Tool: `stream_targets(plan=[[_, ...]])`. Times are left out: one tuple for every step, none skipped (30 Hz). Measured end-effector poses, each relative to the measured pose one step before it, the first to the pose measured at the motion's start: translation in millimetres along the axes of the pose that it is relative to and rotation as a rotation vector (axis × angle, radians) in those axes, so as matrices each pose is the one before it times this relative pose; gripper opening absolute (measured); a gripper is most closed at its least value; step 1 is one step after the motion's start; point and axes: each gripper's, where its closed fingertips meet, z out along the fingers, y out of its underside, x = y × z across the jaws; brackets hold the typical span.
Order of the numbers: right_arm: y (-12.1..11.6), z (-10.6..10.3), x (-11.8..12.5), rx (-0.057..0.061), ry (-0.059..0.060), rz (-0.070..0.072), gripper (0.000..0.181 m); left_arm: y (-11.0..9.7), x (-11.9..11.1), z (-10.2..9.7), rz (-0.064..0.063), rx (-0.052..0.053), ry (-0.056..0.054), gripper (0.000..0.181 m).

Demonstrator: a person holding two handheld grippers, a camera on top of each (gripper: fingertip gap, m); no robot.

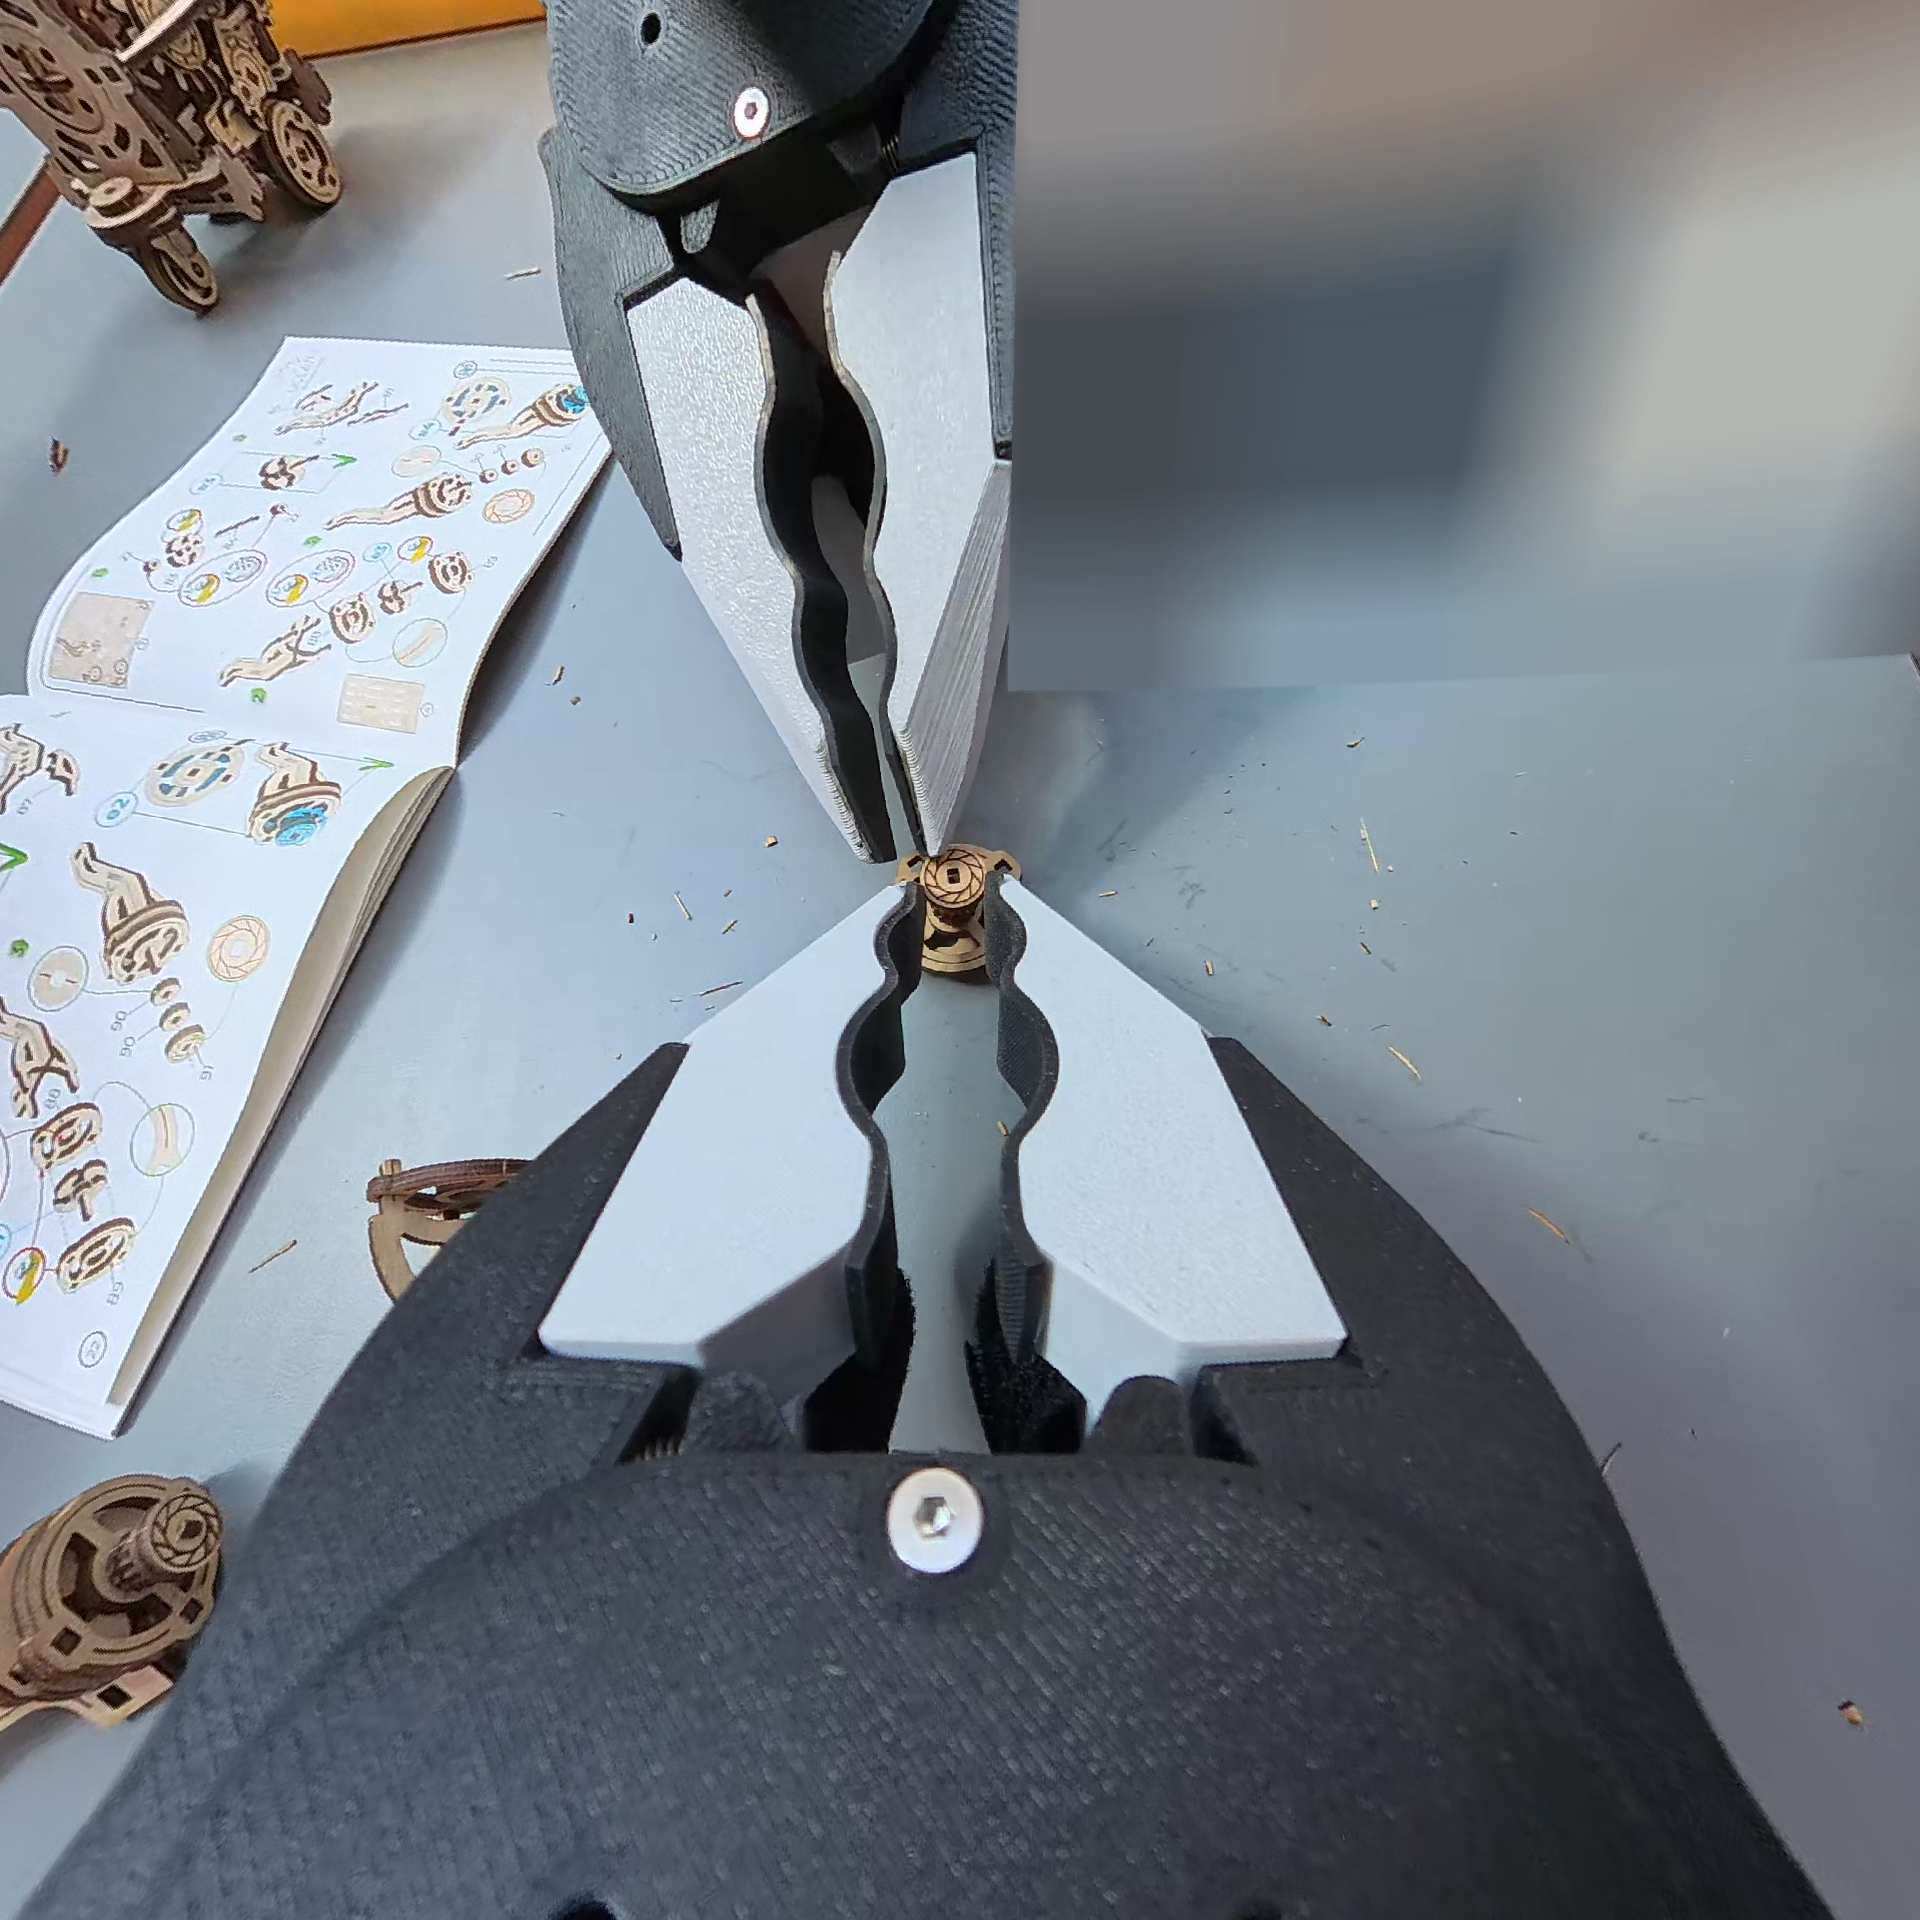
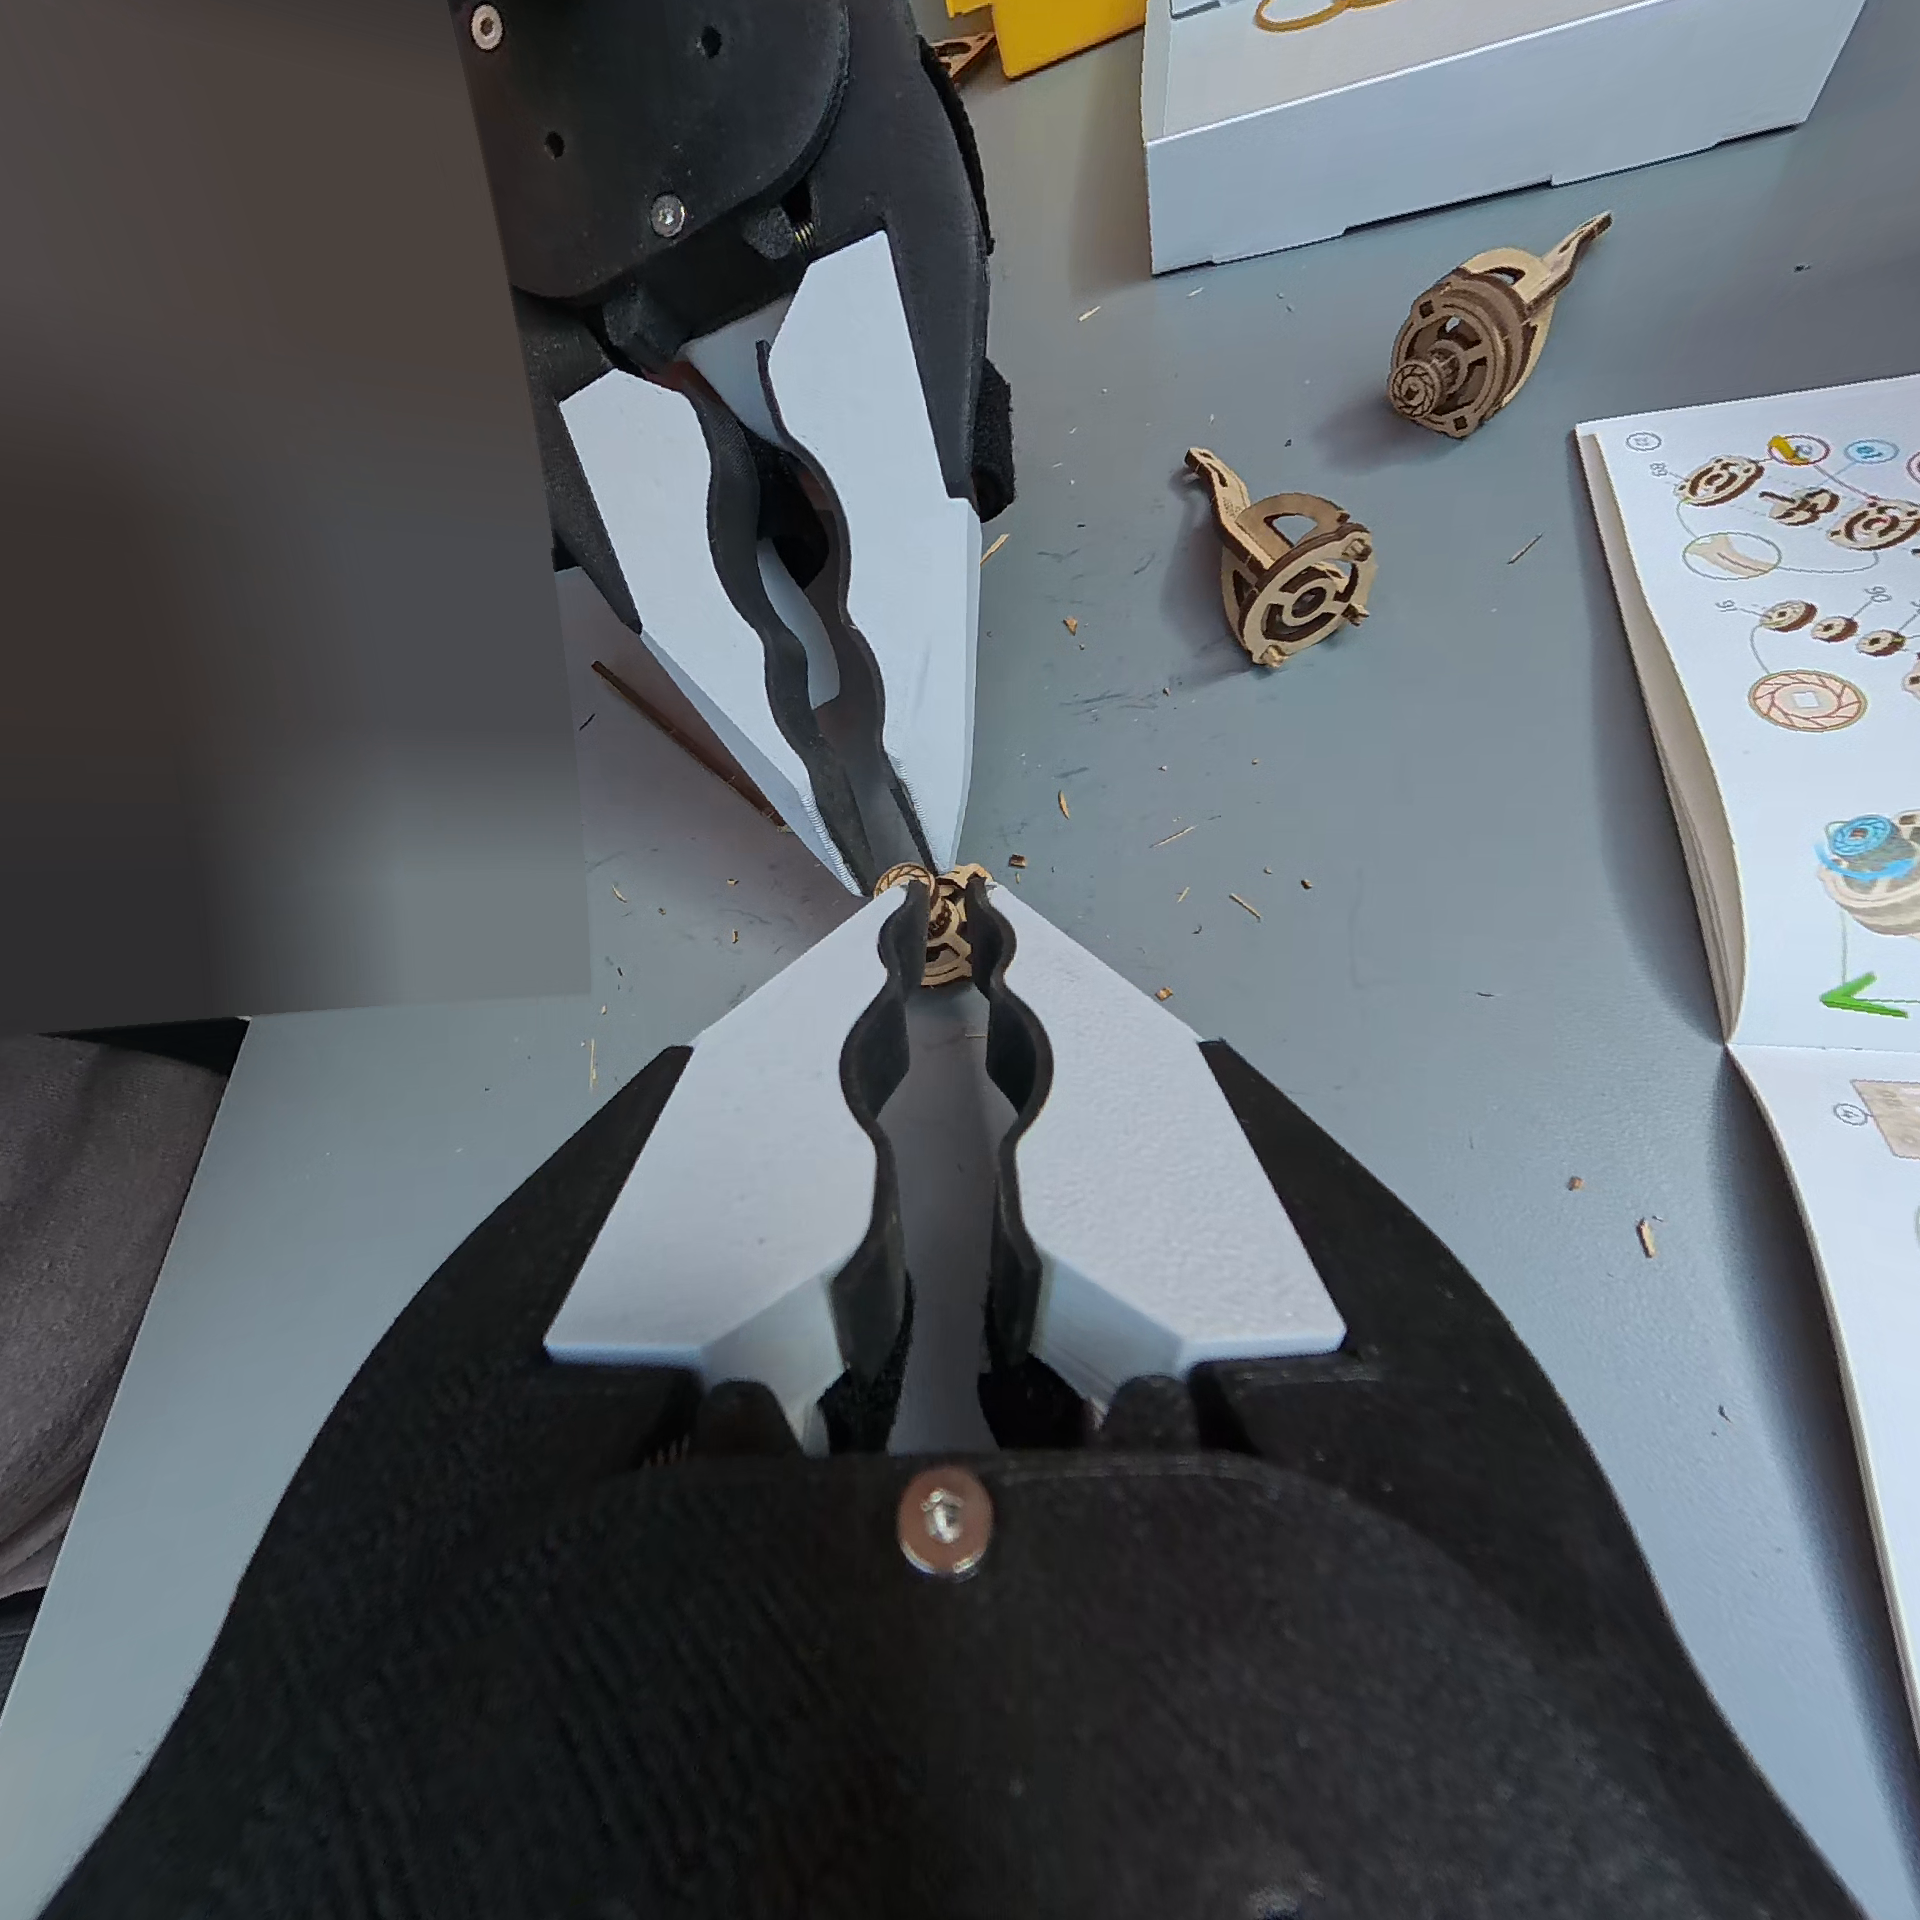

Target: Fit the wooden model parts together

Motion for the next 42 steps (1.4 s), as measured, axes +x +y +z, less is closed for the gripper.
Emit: stream_targets(plan=[[-0.25, -0.05, -0.15, 0.0009, 0.0012, -0.0036, 0.006, -0.10, -0.03, -0.15, -0.0006, 0.0011, 0.0000, 0.009], [-0.07, -0.11, -0.15, 0.0007, -0.0003, -0.0012, 0.006, -0.25, -0.01, -0.13, -0.0001, 0.0010, 0.0000, 0.009], [-0.11, -0.02, 0.05, 0.0008, -0.0002, 0.0005, 0.006, 0.01, -0.12, -0.06, -0.0001, 0.0003, -0.0011, 0.009], [-0.32, -0.08, 0.10, 0.0016, 0.0010, -0.0010, 0.006, -0.22, -0.36, -0.19, 0.0005, 0.0011, -0.0031, 0.009], [-0.53, -0.27, -0.05, 0.0033, 0.0007, -0.0035, 0.006, -0.35, -0.26, -0.34, 0.0018, 0.0021, -0.0026, 0.009], [-0.37, -0.26, -0.60, 0.0027, -0.0031, -0.0029, 0.006, -0.14, -0.05, -0.08, 0.0003, 0.0008, -0.0002, 0.009], [0.26, 0.10, -0.24, -0.0014, -0.0007, -0.0010, 0.006, 0.14, -0.06, 0.09, -0.0016, -0.0005, 0.0002, 0.009], [0.34, 0.26, 0.10, -0.0027, 0.0005, 0.0001, 0.006, 0.26, 0.10, 0.18, -0.0006, -0.0014, 0.0012, 0.009], [0.31, 0.20, -0.21, -0.0024, -0.0001, -0.0010, 0.006, 0.23, 0.19, 0.18, 0.0007, -0.0016, 0.0004, 0.009], [0.12, 0.09, -0.17, -0.0008, -0.0001, -0.0024, 0.006, -0.01, 0.02, 0.05, 0.0009, -0.0006, -0.0007, 0.009], [-0.03, -0.14, 0.10, 0.0000, 0.0024, -0.0027, 0.006, -0.03, 0.52, 0.00, 0.0005, -0.0003, 0.0019, 0.009], [0.22, -0.03, 0.03, -0.0012, 0.0014, -0.0020, 0.006, 0.09, 0.42, 0.24, 0.0014, -0.0009, 0.0010, 0.009], [0.33, -0.01, -0.07, -0.0019, 0.0000, -0.0002, 0.006, 0.19, -0.47, 0.14, 0.0029, -0.0014, -0.0054, 0.009], [0.00, 0.07, -0.05, -0.0001, 0.0003, -0.0005, 0.006, -0.06, -0.56, 0.01, 0.0030, -0.0003, -0.0060, 0.009], [-0.11, -0.03, -0.19, 0.0004, -0.0010, -0.0010, 0.006, -0.20, -0.03, -0.07, 0.0022, 0.0007, -0.0019, 0.009], [-0.07, -0.18, -0.03, 0.0007, 0.0002, -0.0001, 0.006, -0.13, 0.11, 0.00, 0.0007, 0.0009, -0.0010, 0.009], [0.03, -0.20, 0.02, 0.0010, 0.0003, 0.0000, 0.006, -0.23, -0.07, 0.02, -0.0007, 0.0011, -0.0007, 0.008], [-0.08, -0.24, -0.08, 0.0009, -0.0008, 0.0004, 0.006, -0.34, -0.05, -0.03, -0.0010, 0.0013, -0.0007, 0.008], [-0.23, -0.25, -0.15, 0.0016, -0.0005, 0.0001, 0.006, -0.26, -0.06, -0.13, 0.0001, 0.0008, -0.0017, 0.008], [0.00, -0.19, 0.06, 0.0010, 0.0001, 0.0003, 0.007, -0.16, -0.41, -0.02, -0.0001, 0.0004, -0.0036, 0.008], [0.07, -0.02, -0.39, 0.0002, -0.0032, 0.0011, 0.007, -0.08, -0.07, 0.04, -0.0007, 0.0004, -0.0016, 0.008], [-0.12, -0.01, -0.51, 0.0010, -0.0038, 0.0015, 0.007, -0.13, 0.30, -0.04, -0.0006, 0.0002, 0.0012, 0.008], [-0.15, -0.08, -0.80, 0.0010, -0.0055, -0.0010, 0.008, -0.13, 0.09, -0.09, -0.0004, 0.0006, -0.0002, 0.008], [0.01, -0.06, -1.22, 0.0006, -0.0056, -0.0069, 0.008, -0.14, -0.22, -0.09, -0.0003, 0.0007, -0.0024, 0.008], [0.08, -0.11, -1.02, -0.0010, -0.0018, -0.0148, 0.008, 0.07, -0.23, -0.18, -0.0008, -0.0005, -0.0013, 0.008], [0.11, 0.08, -1.19, -0.0016, 0.0001, -0.0211, 0.008, -0.01, 0.16, -0.14, -0.0013, 0.0001, 0.0012, 0.008], [0.40, 0.21, -0.88, -0.0034, 0.0026, -0.0218, 0.008, 0.17, 0.16, -0.04, -0.0014, -0.0001, 0.0009, 0.008], [0.39, 0.32, -0.48, -0.0038, 0.0051, -0.0197, 0.008, 0.31, 0.15, 0.09, -0.0003, -0.0016, 0.0001, 0.008], [0.12, 0.34, -0.37, -0.0026, 0.0044, -0.0170, 0.009, 0.30, 0.20, 0.08, 0.0016, -0.0018, 0.0001, 0.009], [0.06, 0.25, -0.77, -0.0014, 0.0003, -0.0129, 0.009, 0.13, 0.09, 0.07, 0.0023, -0.0013, -0.0010, 0.008], [0.25, 0.29, -0.20, -0.0016, 0.0018, -0.0058, 0.010, 0.13, -0.11, 0.07, 0.0018, -0.0012, -0.0020, 0.008], [0.08, 0.02, 0.28, -0.0008, 0.0022, -0.0012, 0.010, 0.16, -0.22, 0.11, 0.0009, -0.0016, -0.0024, 0.008], [-0.14, -0.09, 0.63, 0.0007, 0.0038, -0.0013, 0.010, 0.12, -0.25, 0.09, 0.0003, -0.0007, -0.0016, 0.008], [-0.08, 0.01, -0.09, 0.0000, 0.0005, -0.0024, 0.010, -0.03, -0.17, 0.13, -0.0010, -0.0003, -0.0001, 0.008], [-0.06, 0.00, -0.01, 0.0003, 0.0020, -0.0046, 0.010, 0.00, -0.27, -0.02, -0.0024, -0.0004, -0.0001, 0.008], [-0.40, -0.05, -0.38, 0.0016, 0.0019, -0.0101, 0.011, 0.01, -0.15, 0.02, -0.0025, 0.0005, 0.0004, 0.008], [-0.18, 0.14, -0.63, 0.0004, -0.0001, -0.0093, 0.012, -0.12, 0.10, -0.08, -0.0016, 0.0010, 0.0013, 0.008], [0.00, 0.14, -0.09, -0.0008, 0.0027, -0.0072, 0.012, 0.09, -0.28, -0.09, -0.0005, 0.0001, -0.0009, 0.008], [-0.15, 0.15, -0.78, 0.0006, -0.0023, -0.0069, 0.013, 0.05, -0.18, -0.08, 0.0002, 0.0001, -0.0012, 0.008], [-0.63, -0.07, -0.91, 0.0030, -0.0037, -0.0061, 0.014, -0.17, 0.07, -0.01, -0.0005, 0.0008, 0.0011, 0.008], [0.12, 0.03, 0.77, -0.0001, 0.0052, -0.0019, 0.014, -0.13, 0.05, -0.08, -0.0010, 0.0009, 0.0005, 0.008], [0.50, 0.29, 0.79, -0.0037, 0.0034, 0.0019, 0.014, 0.10, 0.06, 0.10, -0.0003, -0.0005, 0.0003, 0.008]])
